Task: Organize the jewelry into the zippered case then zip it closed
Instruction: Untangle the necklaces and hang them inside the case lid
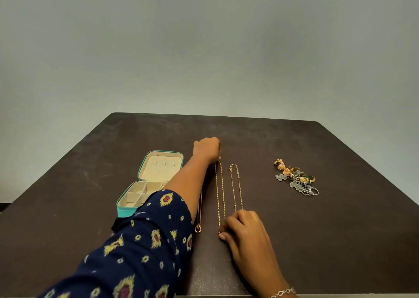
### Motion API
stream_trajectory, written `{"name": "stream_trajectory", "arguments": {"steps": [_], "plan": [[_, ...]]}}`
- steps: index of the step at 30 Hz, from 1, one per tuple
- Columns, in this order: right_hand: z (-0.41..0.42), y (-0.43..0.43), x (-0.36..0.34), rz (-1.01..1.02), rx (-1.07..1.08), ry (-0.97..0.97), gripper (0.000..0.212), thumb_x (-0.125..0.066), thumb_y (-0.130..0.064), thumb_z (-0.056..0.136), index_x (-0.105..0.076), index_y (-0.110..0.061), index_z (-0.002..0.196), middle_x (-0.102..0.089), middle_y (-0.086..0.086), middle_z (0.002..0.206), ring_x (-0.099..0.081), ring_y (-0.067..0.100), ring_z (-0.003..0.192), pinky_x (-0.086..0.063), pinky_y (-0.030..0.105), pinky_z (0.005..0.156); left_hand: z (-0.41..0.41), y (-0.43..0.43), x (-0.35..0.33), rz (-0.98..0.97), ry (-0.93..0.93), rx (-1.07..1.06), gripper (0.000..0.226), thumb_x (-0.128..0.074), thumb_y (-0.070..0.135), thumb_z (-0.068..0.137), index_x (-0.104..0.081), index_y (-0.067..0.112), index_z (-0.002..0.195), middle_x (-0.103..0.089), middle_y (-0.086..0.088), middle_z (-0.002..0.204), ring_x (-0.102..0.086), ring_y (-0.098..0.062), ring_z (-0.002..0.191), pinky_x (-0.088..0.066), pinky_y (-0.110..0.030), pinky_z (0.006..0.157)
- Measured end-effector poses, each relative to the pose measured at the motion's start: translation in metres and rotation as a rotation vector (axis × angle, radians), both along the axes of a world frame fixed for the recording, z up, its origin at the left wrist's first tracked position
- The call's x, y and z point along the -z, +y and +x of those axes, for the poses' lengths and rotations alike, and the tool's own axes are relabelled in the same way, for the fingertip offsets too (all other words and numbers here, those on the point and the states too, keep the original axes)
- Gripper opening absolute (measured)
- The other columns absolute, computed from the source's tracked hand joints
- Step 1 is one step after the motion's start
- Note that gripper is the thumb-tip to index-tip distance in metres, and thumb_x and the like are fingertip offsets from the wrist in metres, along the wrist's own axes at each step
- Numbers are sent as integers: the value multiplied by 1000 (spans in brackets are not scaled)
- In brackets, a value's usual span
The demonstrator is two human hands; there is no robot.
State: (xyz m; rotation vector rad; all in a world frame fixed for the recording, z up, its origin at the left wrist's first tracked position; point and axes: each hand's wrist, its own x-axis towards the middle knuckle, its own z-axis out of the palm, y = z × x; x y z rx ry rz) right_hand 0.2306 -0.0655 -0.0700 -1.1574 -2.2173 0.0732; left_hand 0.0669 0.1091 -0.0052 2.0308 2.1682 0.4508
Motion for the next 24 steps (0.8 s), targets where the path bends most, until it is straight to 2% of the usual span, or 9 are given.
{"name": "stream_trajectory", "arguments": {"steps": [5,9,12,15,17,20,22,24], "plan": [[-1,2,3,62,-7,9,24,-64,-30,66,-42,-30,74,-45,-13,73,-34,7,73,-21,6,55,-2,4,11,2,20,-19,7,-61,15,85,-63,14,92,-67,-5,102,-57,-25,103,-35,-37,89],[-1,2,4,74,-4,6,23,-64,-31,66,-43,-30,74,-44,-14,74,-35,6,74,-30,11,56,-2,4,15,5,29,-18,12,-52,13,88,-63,14,90,-67,-5,102,-57,-26,102,-35,-37,89],[-1,2,3,61,-8,-4,22,-64,-31,66,-43,-30,74,-44,-13,74,-34,8,74,-19,5,56,-1,2,16,-6,92,-13,18,-45,14,91,-61,11,100,-63,-9,110,-53,-29,106,-36,-39,90],[-2,1,3,80,-11,-22,26,-67,-29,65,-42,-30,74,-44,-13,74,-34,8,73,-17,5,56,0,-1,15,-17,143,-5,22,-43,15,93,-58,8,107,-59,-12,116,-50,-30,110,-35,-40,94],[-1,0,1,88,-25,-37,33,-74,-25,64,-43,-29,75,-46,-11,75,-34,9,74,-19,6,56,1,-5,12,-20,72,-21,21,-42,15,93,-57,8,107,-60,-12,116,-52,-29,110,-35,-39,94],[-1,-2,-1,121,-42,-55,38,-80,-23,61,-45,-27,76,-49,-10,78,-36,7,77,-32,13,59,1,-11,1,-33,-127,-55,20,-42,12,93,-57,5,104,-62,-13,111,-55,-30,105,-38,-38,93],[-1,-5,-3,141,-61,-54,33,-75,-24,64,-45,-26,77,-50,-10,82,-39,7,80,-33,14,64,0,-16,-7,-25,-280,-50,16,-45,11,92,-59,3,97,-63,-16,108,-57,-31,102,-42,-38,91],[-1,-8,-5,168,-98,-46,21,-68,-22,67,-49,-24,76,-52,-10,87,-42,8,85,-29,12,69,-1,-25,-13,3,-461,-39,16,-46,5,91,-58,6,81,-65,-17,99,-60,-26,92,-46,-37,87]]}}
